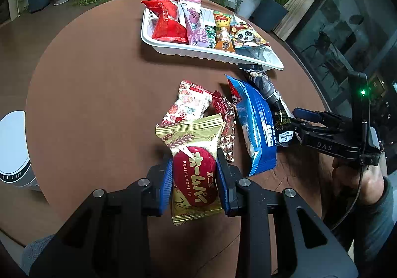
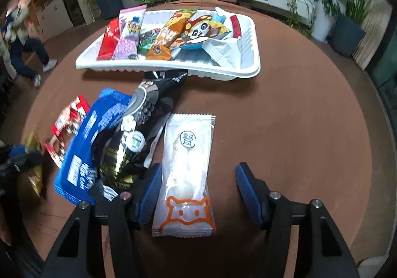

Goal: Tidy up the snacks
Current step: 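Grasp the gold-red wafer with the left tool while the right tool grasps the white packet, then lift both held packets and carry them toward the white tray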

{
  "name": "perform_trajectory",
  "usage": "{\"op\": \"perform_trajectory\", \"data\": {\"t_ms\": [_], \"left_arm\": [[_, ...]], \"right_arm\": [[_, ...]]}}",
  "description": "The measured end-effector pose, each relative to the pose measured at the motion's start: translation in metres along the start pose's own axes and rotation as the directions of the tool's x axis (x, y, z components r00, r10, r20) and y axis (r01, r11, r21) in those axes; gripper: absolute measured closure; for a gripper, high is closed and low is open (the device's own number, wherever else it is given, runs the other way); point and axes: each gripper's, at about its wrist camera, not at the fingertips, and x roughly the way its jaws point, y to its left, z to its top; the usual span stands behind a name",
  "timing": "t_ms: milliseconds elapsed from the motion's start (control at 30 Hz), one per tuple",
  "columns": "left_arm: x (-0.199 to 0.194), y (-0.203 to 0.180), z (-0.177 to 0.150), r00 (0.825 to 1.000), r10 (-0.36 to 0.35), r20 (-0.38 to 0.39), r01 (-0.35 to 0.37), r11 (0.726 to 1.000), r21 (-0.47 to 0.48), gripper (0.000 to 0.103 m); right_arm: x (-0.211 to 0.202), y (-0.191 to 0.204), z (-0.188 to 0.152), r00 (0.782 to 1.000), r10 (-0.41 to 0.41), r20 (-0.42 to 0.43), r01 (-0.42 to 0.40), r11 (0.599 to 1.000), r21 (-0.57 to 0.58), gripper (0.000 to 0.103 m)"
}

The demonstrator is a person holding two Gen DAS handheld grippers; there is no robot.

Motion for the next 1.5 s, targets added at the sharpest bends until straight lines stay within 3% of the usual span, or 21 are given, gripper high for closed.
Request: {"op": "perform_trajectory", "data": {"t_ms": [167, 300, 433, 867, 1500], "left_arm": [[0.001, 0.000, 0.000, 1.000, 0.006, 0.000, -0.006, 1.000, 0.002, 0.074], [0.000, -0.001, -0.001, 1.000, 0.006, 0.005, -0.006, 1.000, 0.005, 0.074], [-0.001, -0.001, -0.002, 1.000, 0.006, 0.009, -0.006, 1.000, 0.004, 0.074], [-0.001, -0.002, -0.003, 1.000, -0.007, 0.013, 0.007, 1.000, -0.001, 0.074], [-0.006, -0.004, -0.003, 0.999, -0.032, 0.032, 0.032, 0.999, -0.003, 0.074]], "right_arm": [[-0.001, 0.003, -0.001, 1.000, 0.009, 0.006, -0.009, 1.000, -0.024, 0.049], [-0.003, 0.007, -0.001, 1.000, 0.017, 0.007, -0.016, 0.999, -0.042, 0.068], [-0.005, 0.002, -0.001, 0.999, 0.035, 0.001, -0.035, 0.999, -0.017, 0.076], [-0.009, -0.025, -0.005, 0.992, 0.124, 0.006, -0.124, 0.986, 0.107, 0.081], [-0.055, -0.046, -0.007, 0.968, 0.212, 0.137, -0.236, 0.951, 0.201, 0.081]]}}
